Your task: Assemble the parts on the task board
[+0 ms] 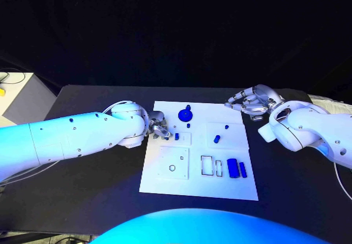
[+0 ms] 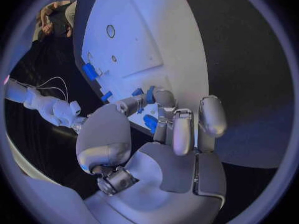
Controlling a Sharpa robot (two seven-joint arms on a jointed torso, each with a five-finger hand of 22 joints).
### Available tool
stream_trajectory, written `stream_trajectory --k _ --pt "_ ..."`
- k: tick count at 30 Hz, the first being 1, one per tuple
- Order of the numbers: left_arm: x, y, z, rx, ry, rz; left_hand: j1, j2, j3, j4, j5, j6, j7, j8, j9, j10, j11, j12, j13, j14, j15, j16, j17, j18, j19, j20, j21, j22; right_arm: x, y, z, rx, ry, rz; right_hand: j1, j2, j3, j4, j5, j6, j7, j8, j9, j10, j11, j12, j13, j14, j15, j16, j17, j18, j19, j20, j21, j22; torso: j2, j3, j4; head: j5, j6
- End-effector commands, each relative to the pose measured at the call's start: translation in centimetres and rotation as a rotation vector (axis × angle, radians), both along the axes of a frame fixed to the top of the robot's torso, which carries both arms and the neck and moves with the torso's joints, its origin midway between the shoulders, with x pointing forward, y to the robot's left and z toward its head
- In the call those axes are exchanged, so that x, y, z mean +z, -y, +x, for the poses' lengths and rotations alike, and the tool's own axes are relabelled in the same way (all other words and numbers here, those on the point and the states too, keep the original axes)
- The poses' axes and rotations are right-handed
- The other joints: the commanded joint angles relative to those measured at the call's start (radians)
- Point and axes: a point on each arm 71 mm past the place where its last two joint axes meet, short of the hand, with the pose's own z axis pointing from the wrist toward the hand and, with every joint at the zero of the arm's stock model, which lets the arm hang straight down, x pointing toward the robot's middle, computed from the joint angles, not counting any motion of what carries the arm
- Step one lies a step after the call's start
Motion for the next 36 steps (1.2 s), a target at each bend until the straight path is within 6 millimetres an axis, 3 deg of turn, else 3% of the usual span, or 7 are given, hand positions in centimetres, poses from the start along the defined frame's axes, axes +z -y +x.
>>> stream_trajectory --k 1,14,36 --pt "-0.4 -0.1 -0.3 -0.006 -0.016 0.010 0.000 0.002 -0.011 0.006 0.001 0.001 0.006 -0.004 -0.003 -0.006 0.001 0.003 0.000 0.082 -0.005 0.002 0.172 -0.011 0.000 0.003 -0.005 0.000 0.0 0.0 0.0 0.006 0.007 0.003 -0.011 -0.002 -0.007 0.001 0.004 -0.007 -0.001 0.007 -0.001 -0.005 0.002 -0.001 0.046 0.078 0.006 -0.005 0.186 0.016 -0.007 -0.001 -0.003 0.084 0.000 0.0004 0.0003 0.000 0.000" --pt "0.0 -0.1 -0.2 -0.003 -0.010 0.002 0.000 -0.002 -0.041 0.033 -0.001 0.002 0.007 -0.004 -0.008 -0.008 0.002 0.003 -0.003 0.082 -0.004 0.001 0.171 -0.010 0.000 0.002 -0.006 -0.002 0.0 0.0 0.0 0.006 0.006 0.003 -0.015 0.001 -0.010 0.001 0.006 -0.008 -0.001 0.007 -0.001 -0.004 0.002 0.000 0.047 0.078 0.006 -0.005 0.186 0.015 -0.007 0.000 -0.003 0.085 0.000 0.0002 0.0003 -0.001 0.000" --pt "0.7 -0.1 0.0 0.003 0.011 -0.014 0.009 0.005 -0.048 0.044 0.001 0.002 0.006 -0.004 -0.011 -0.009 0.001 0.002 -0.005 0.082 -0.004 0.001 0.171 -0.010 -0.001 0.002 -0.008 -0.004 0.0 0.0 0.0 0.007 0.004 0.002 -0.019 0.003 -0.013 0.001 0.007 -0.008 -0.001 0.008 -0.001 -0.005 0.002 0.000 0.046 0.078 0.006 -0.005 0.187 0.016 -0.007 0.000 -0.004 0.084 0.000 -0.0003 0.0010 0.000 0.000"
